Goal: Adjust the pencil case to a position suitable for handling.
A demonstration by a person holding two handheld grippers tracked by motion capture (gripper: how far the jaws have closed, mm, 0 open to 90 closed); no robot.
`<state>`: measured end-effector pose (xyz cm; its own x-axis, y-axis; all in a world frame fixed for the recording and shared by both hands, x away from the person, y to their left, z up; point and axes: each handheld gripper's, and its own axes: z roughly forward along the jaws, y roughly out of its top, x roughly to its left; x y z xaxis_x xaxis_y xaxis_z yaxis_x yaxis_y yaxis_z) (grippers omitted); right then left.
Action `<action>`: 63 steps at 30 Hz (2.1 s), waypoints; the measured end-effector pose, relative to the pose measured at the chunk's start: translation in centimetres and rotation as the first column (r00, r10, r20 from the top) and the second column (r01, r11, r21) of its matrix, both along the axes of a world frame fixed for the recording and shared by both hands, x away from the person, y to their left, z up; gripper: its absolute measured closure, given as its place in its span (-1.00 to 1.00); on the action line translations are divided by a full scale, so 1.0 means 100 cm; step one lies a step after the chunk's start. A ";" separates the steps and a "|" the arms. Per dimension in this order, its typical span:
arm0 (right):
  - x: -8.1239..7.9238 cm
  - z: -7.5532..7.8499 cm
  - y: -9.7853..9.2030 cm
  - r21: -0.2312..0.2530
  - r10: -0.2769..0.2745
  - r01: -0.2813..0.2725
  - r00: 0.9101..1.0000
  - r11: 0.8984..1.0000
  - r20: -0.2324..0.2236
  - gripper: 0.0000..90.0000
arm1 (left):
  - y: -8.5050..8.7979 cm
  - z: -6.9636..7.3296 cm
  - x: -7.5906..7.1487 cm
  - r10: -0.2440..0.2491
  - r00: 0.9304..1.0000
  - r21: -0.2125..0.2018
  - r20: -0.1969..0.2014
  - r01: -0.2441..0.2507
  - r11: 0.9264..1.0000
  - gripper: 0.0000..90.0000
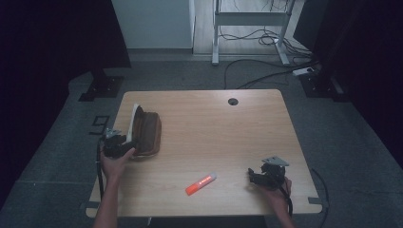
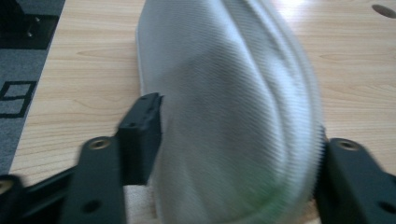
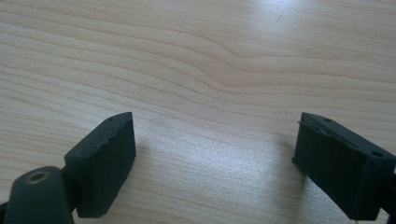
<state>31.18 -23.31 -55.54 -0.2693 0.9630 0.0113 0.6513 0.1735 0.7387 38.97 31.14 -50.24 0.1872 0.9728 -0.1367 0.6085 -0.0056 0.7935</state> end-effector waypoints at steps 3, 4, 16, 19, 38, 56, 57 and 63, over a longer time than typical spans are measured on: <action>0.000 0.000 0.000 0.000 0.000 0.000 1.000 1.000 0.001 -0.72 | 0.002 -0.004 0.003 0.009 1.000 0.011 -0.013 -0.009 1.000 0.10; 0.000 0.000 0.000 0.000 -0.001 0.001 1.000 1.000 0.000 -0.72 | 0.002 -0.004 0.003 0.012 1.000 0.014 -0.014 -0.012 1.000 0.14; 0.000 0.000 0.000 0.001 -0.002 0.002 1.000 1.000 0.000 -0.72 | 0.016 -0.004 0.006 0.092 0.995 0.017 -0.047 -0.091 0.996 0.84; 0.000 0.000 0.000 0.001 -0.002 0.002 1.000 1.000 0.000 -0.72 | 0.021 0.001 0.008 0.086 0.995 -0.006 -0.057 -0.086 0.996 0.87; 0.000 0.000 0.000 0.001 -0.001 0.001 1.000 1.000 0.001 -0.72 | 0.027 0.040 -0.022 -0.030 0.996 -0.178 0.081 0.044 0.983 0.89; 0.000 0.000 0.000 0.000 -0.001 0.001 1.000 1.000 0.001 -0.72 | 0.011 0.055 -0.038 -0.185 0.968 -0.209 0.167 0.219 0.953 0.89; 0.000 0.000 0.000 0.000 -0.001 0.001 1.000 1.000 0.001 -0.72 | 0.010 0.055 -0.038 -0.192 0.967 -0.210 0.168 0.225 0.951 0.89; 0.000 0.000 0.000 0.000 -0.002 0.002 1.000 1.000 0.000 -0.72 | 0.000 0.055 -0.039 -0.236 0.958 -0.203 0.164 0.267 0.942 0.89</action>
